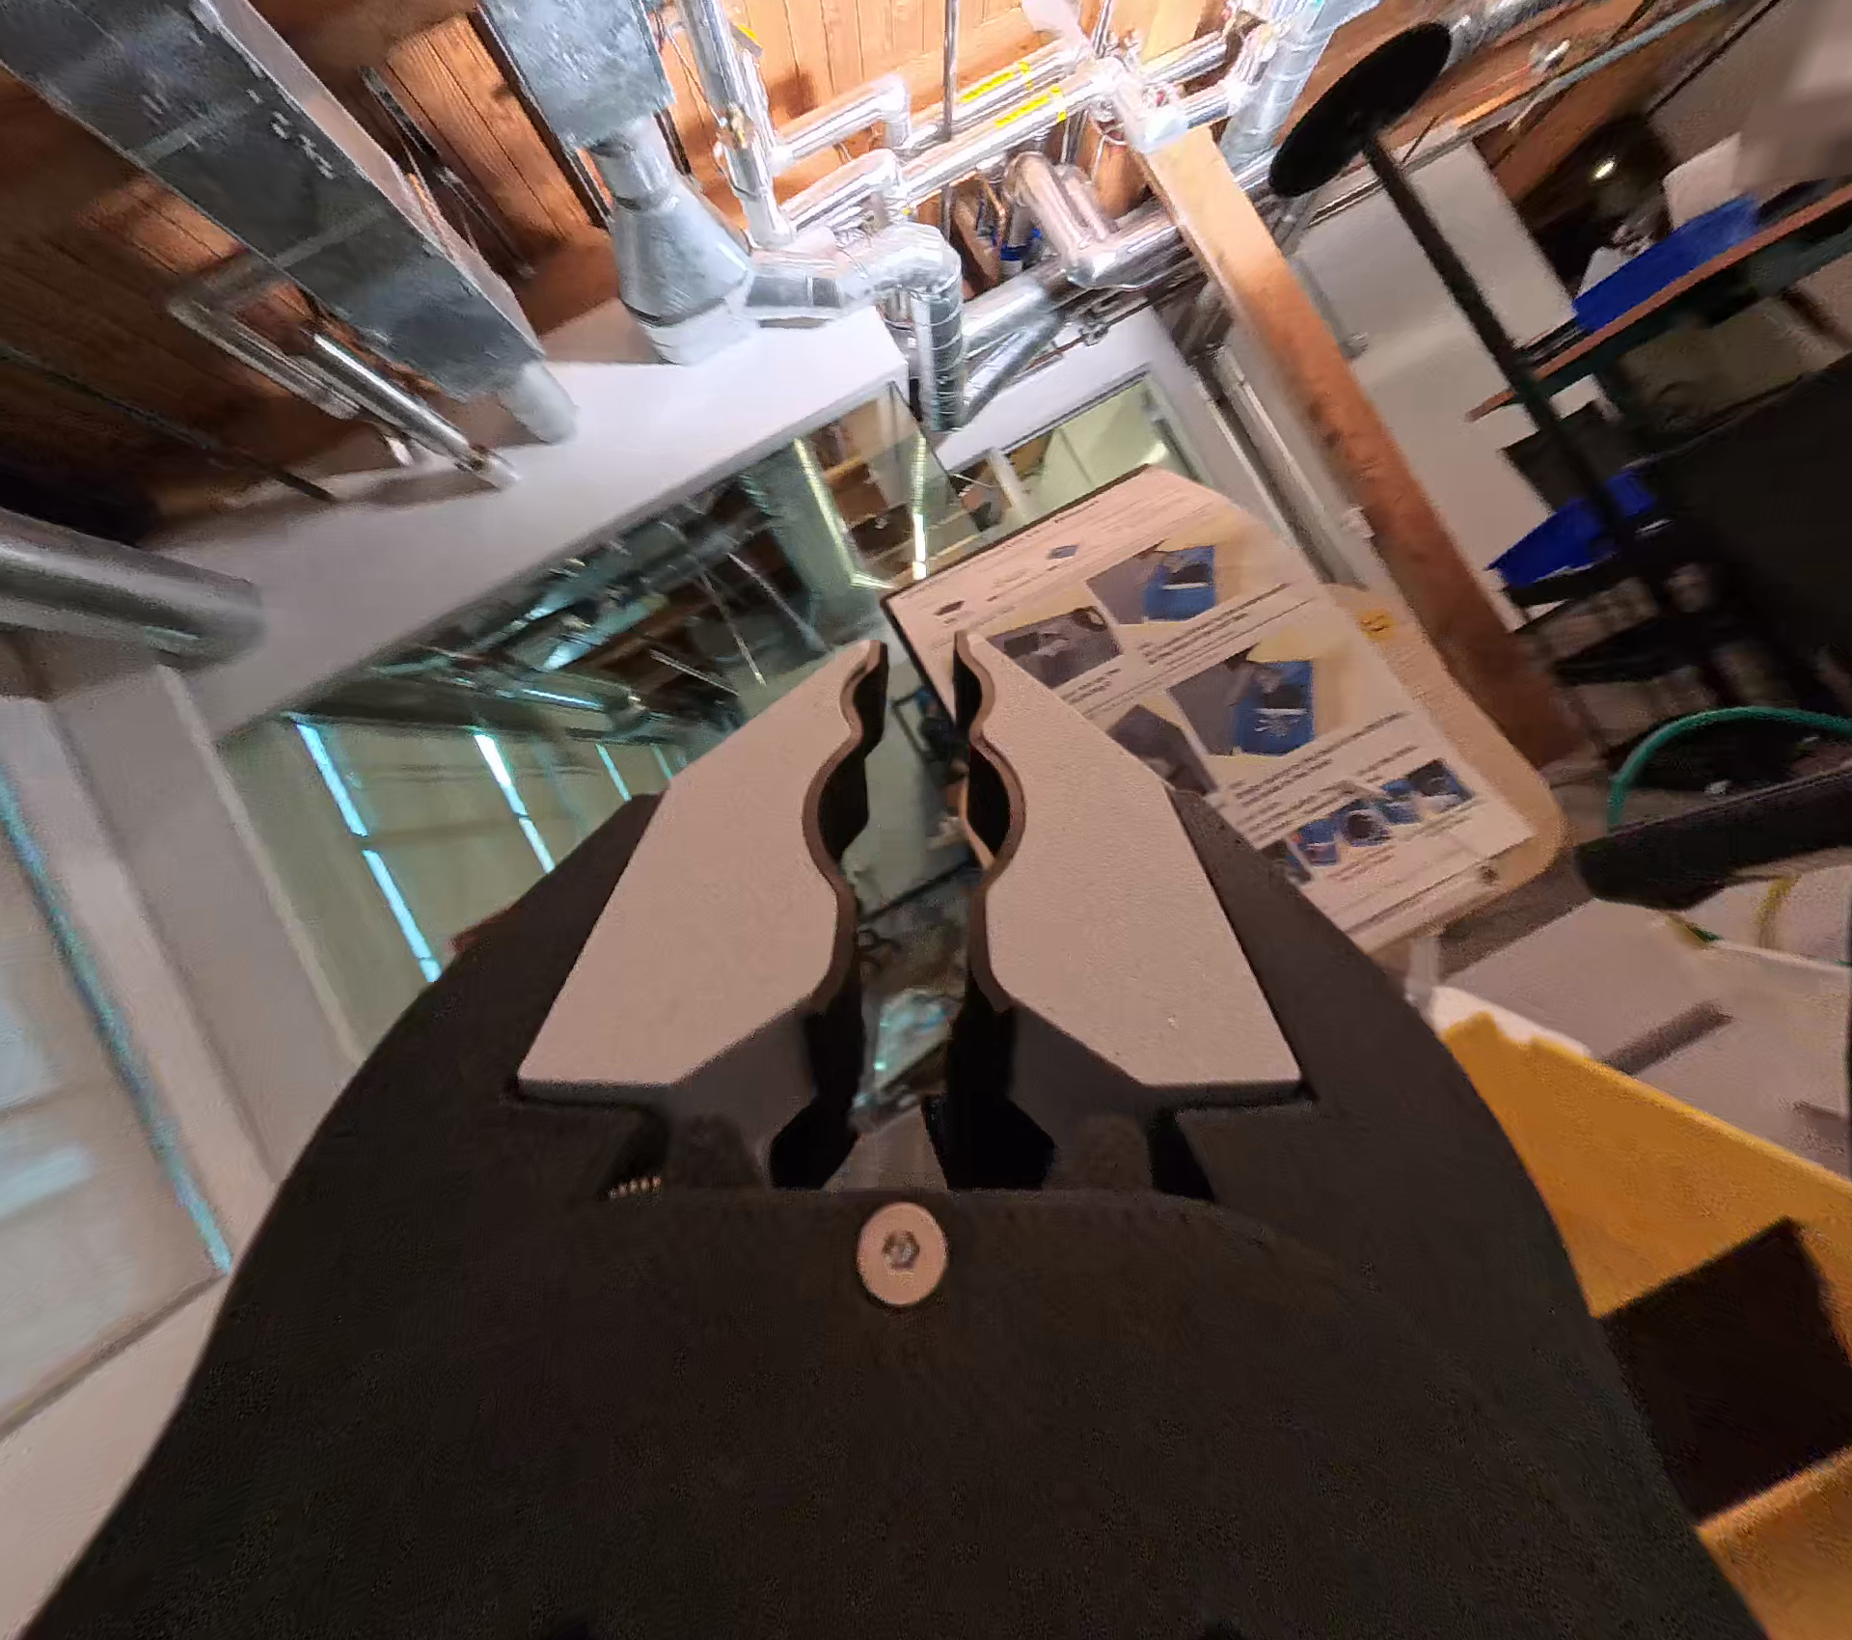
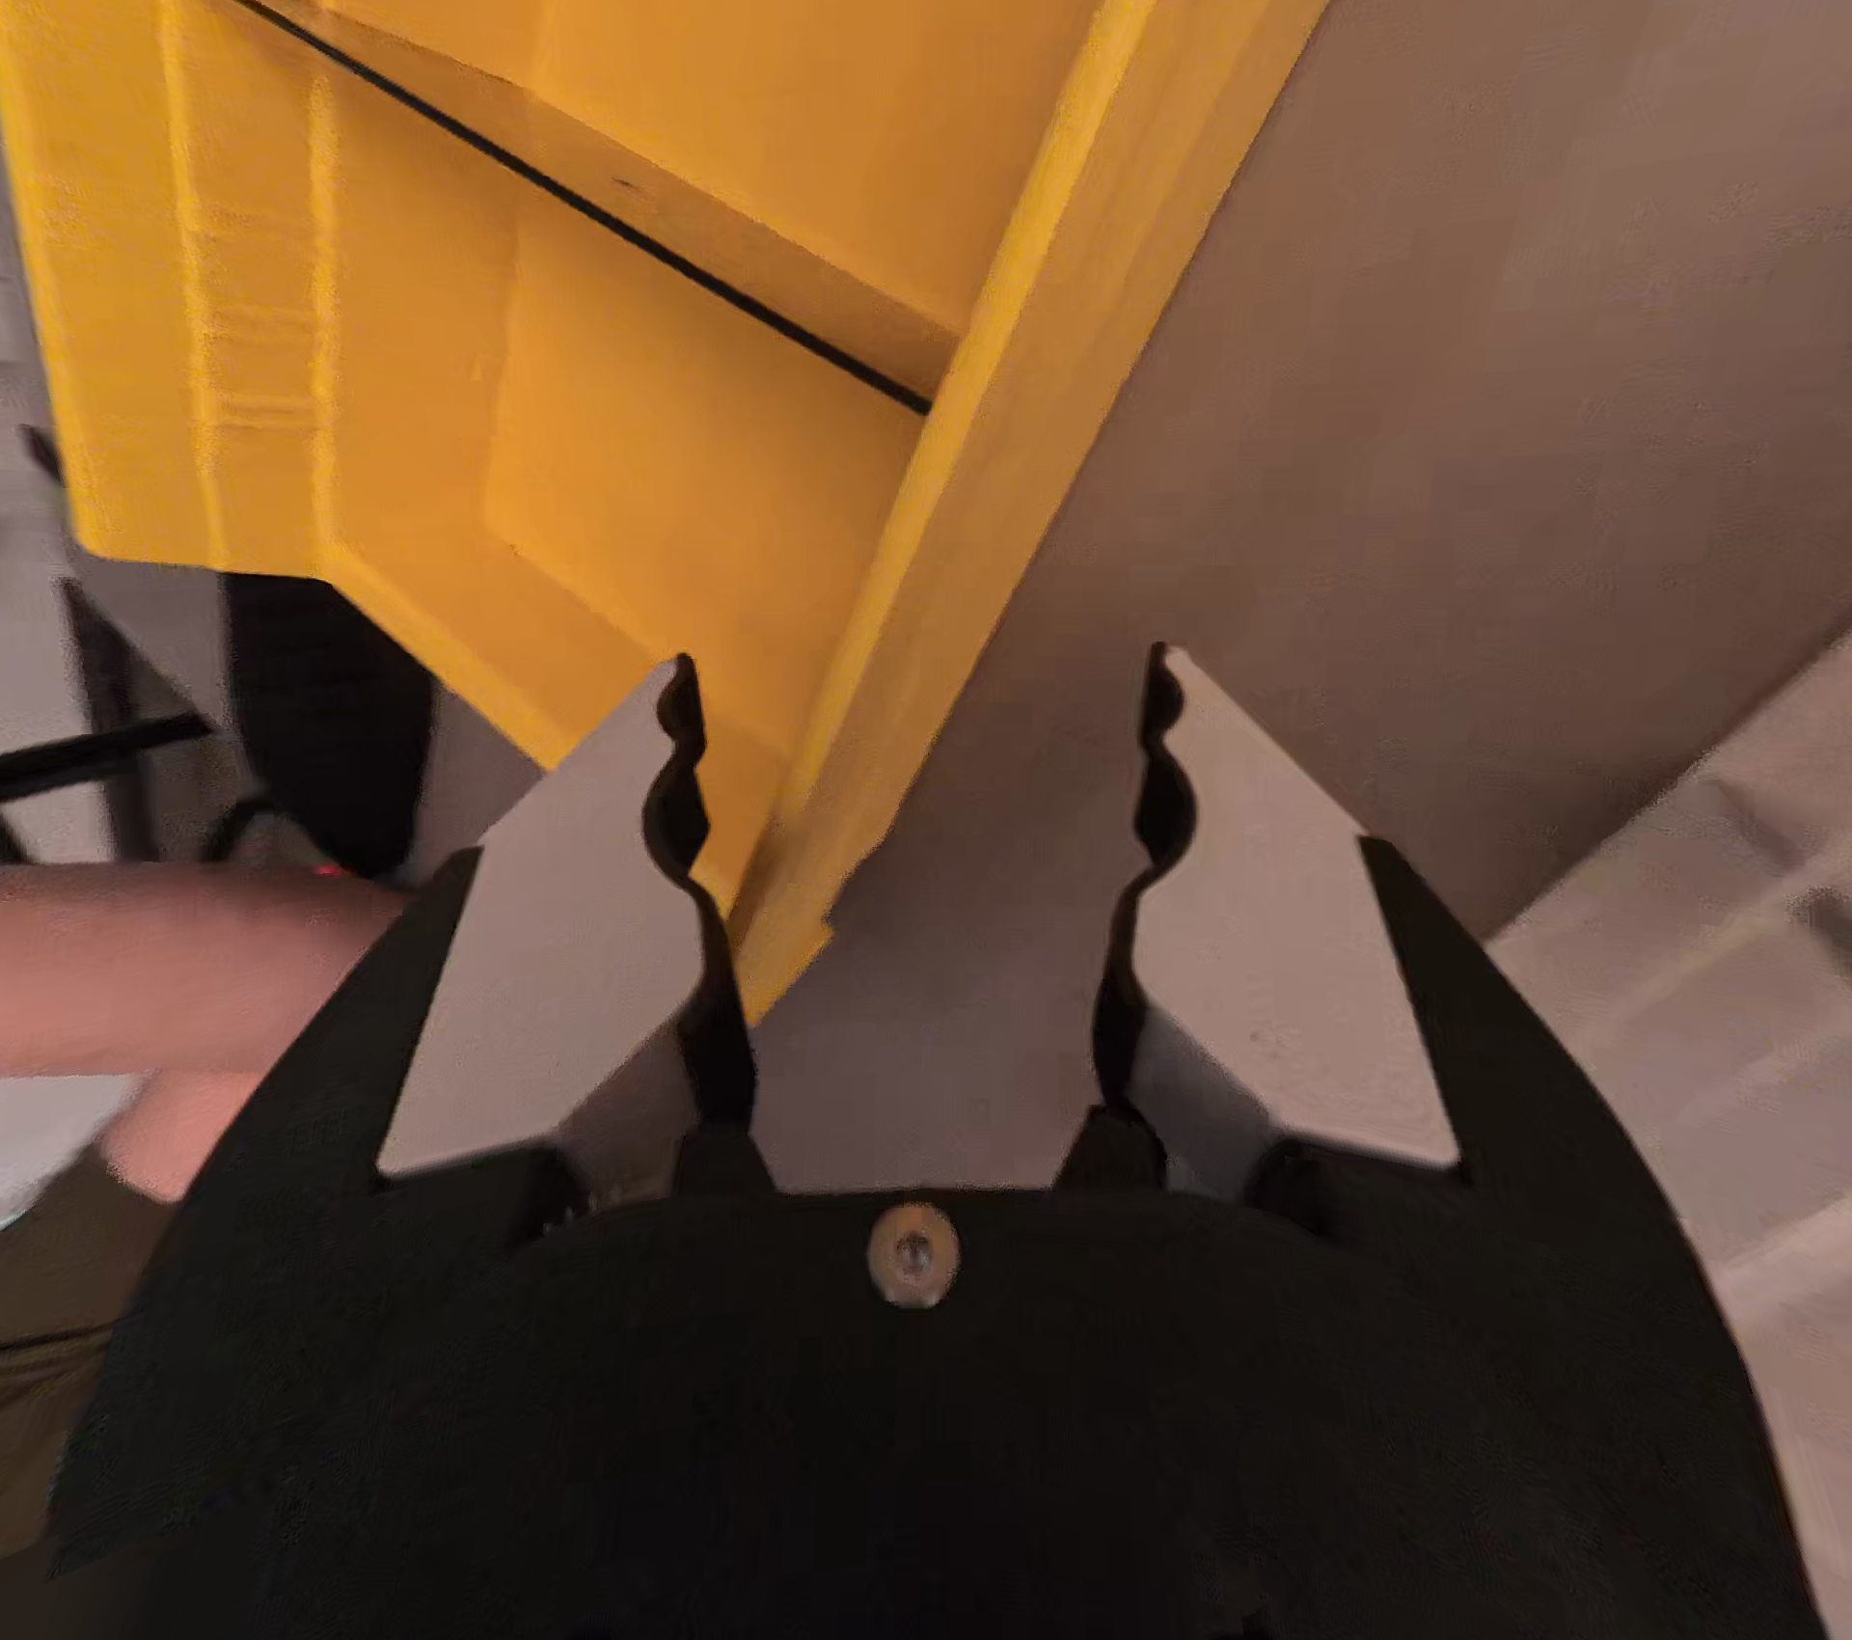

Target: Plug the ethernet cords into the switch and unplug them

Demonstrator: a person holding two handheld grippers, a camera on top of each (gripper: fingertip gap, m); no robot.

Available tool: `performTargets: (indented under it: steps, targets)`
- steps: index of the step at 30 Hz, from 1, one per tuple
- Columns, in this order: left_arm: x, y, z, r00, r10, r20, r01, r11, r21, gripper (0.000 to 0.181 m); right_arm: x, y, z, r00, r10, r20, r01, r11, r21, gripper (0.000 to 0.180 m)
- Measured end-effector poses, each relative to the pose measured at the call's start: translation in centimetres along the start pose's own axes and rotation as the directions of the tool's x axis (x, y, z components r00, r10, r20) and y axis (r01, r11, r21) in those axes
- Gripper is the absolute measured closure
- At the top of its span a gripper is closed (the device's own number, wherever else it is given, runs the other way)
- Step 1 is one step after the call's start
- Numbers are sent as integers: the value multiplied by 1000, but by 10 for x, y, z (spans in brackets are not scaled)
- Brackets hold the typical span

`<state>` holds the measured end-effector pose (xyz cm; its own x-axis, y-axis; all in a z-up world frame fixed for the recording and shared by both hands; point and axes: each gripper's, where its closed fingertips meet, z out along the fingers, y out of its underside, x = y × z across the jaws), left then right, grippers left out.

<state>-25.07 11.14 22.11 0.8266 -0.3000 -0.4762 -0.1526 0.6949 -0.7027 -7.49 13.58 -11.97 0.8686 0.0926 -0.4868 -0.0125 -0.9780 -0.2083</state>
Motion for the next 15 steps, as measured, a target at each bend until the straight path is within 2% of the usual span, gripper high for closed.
performTargets:
  steps: [4,5,8,10,11,14,15]
  targets:
    - [7,-5,1,995,90,34,-90,996,5,169,-7,0,10,999,-12,-49,7,996,-92,122]
    - [9,-6,2,995,97,37,-97,995,2,169,-6,-3,13,997,-27,-75,19,995,-103,135]
    - [15,-13,2,994,106,29,-106,994,17,171,15,-3,16,969,-102,-224,50,973,-226,150]
    - [18,-22,-1,996,88,20,-89,994,57,175,47,-13,3,902,-199,-384,76,947,-311,155]
    - [19,-25,-2,997,71,12,-72,995,67,175,56,-16,-1,887,-214,-410,72,939,-336,158]
    - [18,-30,-5,999,41,0,-40,997,70,175,49,-12,3,952,-105,-288,4,944,-330,176]
    - [16,-31,-5,999,37,2,-37,996,75,175,48,-10,3,962,-88,-260,-3,943,-332,175]
